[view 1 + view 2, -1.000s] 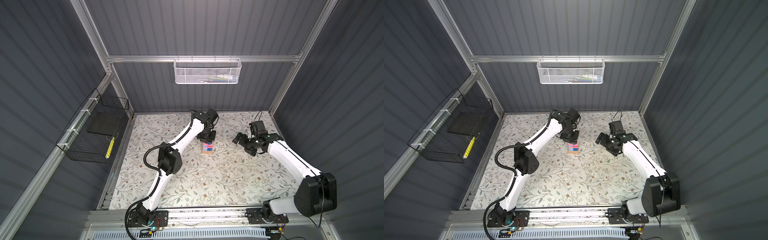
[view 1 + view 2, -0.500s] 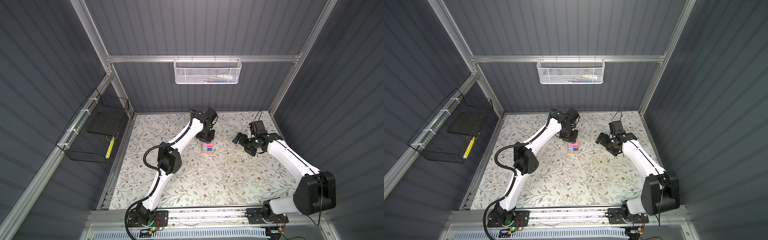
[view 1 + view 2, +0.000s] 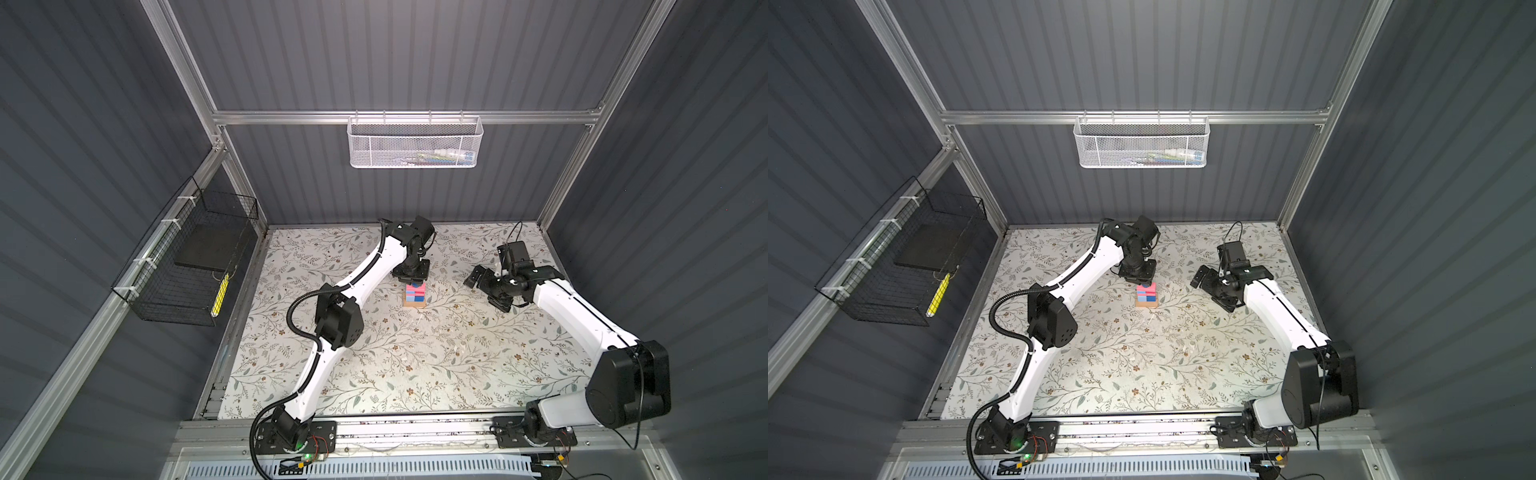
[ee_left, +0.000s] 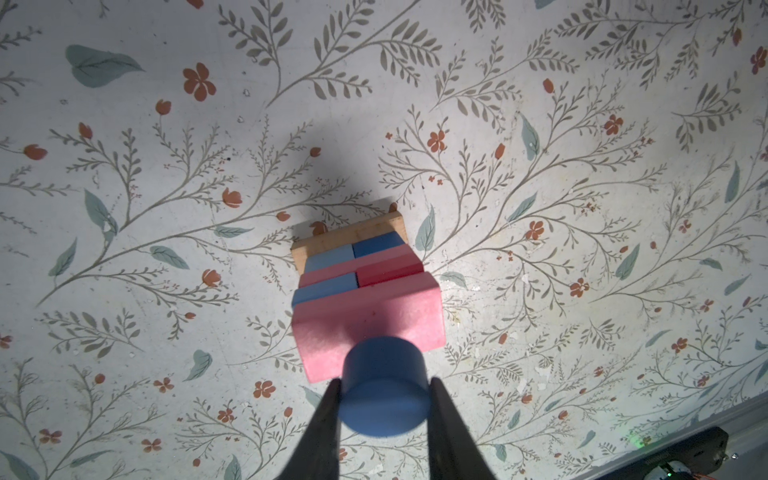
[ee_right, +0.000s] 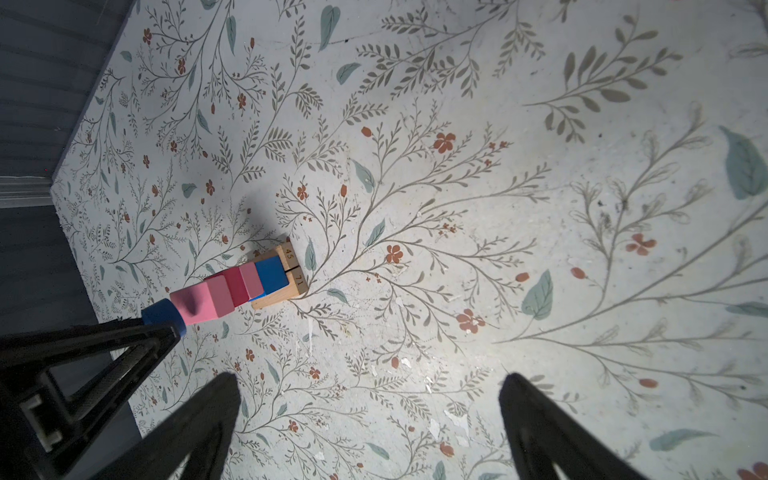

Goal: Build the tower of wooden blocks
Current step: 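Carry the blue cylinder over the pink block with the left gripper, then lower the blue cylinder onto the pink block and open the left gripper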

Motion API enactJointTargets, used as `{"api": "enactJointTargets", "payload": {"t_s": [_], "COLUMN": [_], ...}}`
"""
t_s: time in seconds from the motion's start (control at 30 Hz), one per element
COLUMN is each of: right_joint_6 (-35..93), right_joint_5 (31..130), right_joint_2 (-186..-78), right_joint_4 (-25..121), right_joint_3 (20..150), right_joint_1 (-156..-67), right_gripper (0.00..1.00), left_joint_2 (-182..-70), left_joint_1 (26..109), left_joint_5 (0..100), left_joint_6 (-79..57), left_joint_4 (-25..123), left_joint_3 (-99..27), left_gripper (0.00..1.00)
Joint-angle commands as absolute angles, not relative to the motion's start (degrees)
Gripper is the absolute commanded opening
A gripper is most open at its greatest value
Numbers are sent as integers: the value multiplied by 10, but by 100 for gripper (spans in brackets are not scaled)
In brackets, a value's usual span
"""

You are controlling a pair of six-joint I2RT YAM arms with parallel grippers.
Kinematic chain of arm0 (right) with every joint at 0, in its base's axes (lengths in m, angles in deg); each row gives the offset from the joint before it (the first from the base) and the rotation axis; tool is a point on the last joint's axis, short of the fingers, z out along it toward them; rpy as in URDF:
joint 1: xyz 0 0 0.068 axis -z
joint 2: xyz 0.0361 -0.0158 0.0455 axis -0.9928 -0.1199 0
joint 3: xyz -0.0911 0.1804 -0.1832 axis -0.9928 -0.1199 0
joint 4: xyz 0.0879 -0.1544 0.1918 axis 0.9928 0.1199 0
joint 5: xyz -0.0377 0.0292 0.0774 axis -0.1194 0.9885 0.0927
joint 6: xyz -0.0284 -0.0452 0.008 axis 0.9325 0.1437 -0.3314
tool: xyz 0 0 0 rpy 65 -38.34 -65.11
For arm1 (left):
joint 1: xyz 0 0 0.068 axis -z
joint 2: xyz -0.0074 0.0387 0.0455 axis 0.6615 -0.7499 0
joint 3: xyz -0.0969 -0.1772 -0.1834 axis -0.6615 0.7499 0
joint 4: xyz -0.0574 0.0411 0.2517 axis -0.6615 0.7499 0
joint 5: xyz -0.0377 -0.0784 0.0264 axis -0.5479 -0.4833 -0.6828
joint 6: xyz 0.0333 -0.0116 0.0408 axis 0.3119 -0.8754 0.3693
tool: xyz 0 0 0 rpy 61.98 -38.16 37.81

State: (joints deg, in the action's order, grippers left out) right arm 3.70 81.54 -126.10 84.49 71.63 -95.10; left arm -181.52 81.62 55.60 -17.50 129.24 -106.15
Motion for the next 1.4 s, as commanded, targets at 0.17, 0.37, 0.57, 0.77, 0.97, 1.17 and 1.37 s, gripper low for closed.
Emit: {"api": "enactJointTargets", "payload": {"t_s": [0.17, 0.37, 0.57, 0.77, 0.97, 1.17, 1.37], "right_joint_6": [38, 37, 34, 33, 32, 32, 31], "right_joint_5": [819, 820, 822, 823, 825, 825, 824], "right_joint_2": [-1268, -1266, -1267, -1267, -1268, -1267, -1268], "right_joint_4": [844, 844, 840, 839, 838, 838, 837], "right_joint_3": [722, 719, 716, 714, 713, 711, 710], "right_joint_1": [-946, -945, -945, -943, -944, -943, -942], "right_gripper": [99, 99, 99, 99, 99, 99, 99], "left_joint_2": [-1822, -1821, -1818, -1818, -1819, -1818, -1819], "left_joint_1": [818, 818, 818, 818, 818, 818, 818], "left_joint_5": [563, 560, 562, 566, 567, 568, 569], "left_joint_6": [-186, -188, -190, -192, -193, -194, -199], "left_joint_4": [1286, 1286, 1286, 1288, 1286, 1285, 1279], "left_joint_3": [-1053, -1046, -1041, -1041, -1041, -1039, -1039], "left_gripper": [31, 31, 34, 37, 40, 36, 33]}}
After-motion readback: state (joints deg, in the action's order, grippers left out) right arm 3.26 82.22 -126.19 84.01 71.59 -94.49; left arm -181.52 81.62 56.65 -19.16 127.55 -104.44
